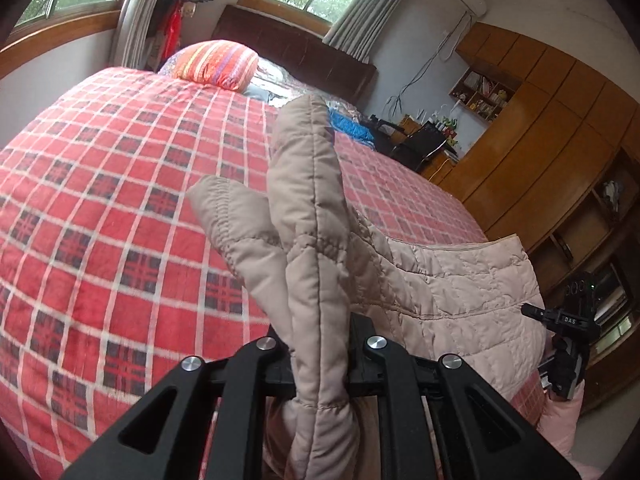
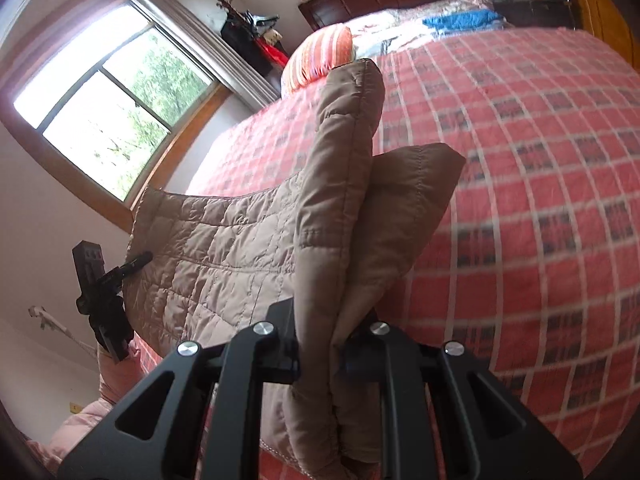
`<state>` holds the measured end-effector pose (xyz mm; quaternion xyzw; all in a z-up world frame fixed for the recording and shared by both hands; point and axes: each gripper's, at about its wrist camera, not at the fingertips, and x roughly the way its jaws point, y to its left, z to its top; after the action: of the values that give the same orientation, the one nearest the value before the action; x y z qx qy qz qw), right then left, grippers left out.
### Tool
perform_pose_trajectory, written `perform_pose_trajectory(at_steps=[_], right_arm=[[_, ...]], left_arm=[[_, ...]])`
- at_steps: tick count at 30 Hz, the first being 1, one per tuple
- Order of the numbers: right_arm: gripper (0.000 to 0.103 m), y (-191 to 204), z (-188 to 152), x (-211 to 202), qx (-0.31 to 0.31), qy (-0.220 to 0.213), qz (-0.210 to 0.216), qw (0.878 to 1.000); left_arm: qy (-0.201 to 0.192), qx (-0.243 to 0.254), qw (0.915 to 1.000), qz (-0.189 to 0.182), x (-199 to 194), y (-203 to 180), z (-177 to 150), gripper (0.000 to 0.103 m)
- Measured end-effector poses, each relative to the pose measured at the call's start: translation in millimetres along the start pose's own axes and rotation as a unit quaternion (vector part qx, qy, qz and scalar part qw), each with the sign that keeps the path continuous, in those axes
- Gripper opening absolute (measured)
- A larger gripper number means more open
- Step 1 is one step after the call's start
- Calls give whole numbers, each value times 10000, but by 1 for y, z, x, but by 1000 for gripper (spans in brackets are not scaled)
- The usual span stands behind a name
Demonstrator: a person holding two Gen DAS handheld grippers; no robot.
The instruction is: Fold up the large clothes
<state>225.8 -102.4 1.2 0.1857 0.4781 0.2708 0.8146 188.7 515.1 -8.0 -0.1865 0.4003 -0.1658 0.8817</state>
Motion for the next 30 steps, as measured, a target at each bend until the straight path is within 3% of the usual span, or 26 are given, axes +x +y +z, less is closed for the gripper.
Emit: perform_pose_trajectory(at_steps=[4, 10, 25, 27, 30], right_arm=[[14, -22, -20, 27, 295, 268, -165, 9991], [16, -58, -35, 56, 798, 549, -60, 9953], [28, -54, -50, 71, 897, 609, -308, 9936], [31, -54, -49, 70, 872, 603, -385, 9936], [46, -50, -50, 69, 814, 578, -633, 9930]], left_arm=[[205, -63, 9990, 401, 21, 22, -28, 13], [491, -282, 9974, 449, 48, 52, -47, 16], [456, 361, 9930, 1026, 60, 37, -66, 28], [458, 346, 9929, 1041, 60, 37, -65, 29], [455, 287, 9927, 1081, 59, 36, -66, 33]])
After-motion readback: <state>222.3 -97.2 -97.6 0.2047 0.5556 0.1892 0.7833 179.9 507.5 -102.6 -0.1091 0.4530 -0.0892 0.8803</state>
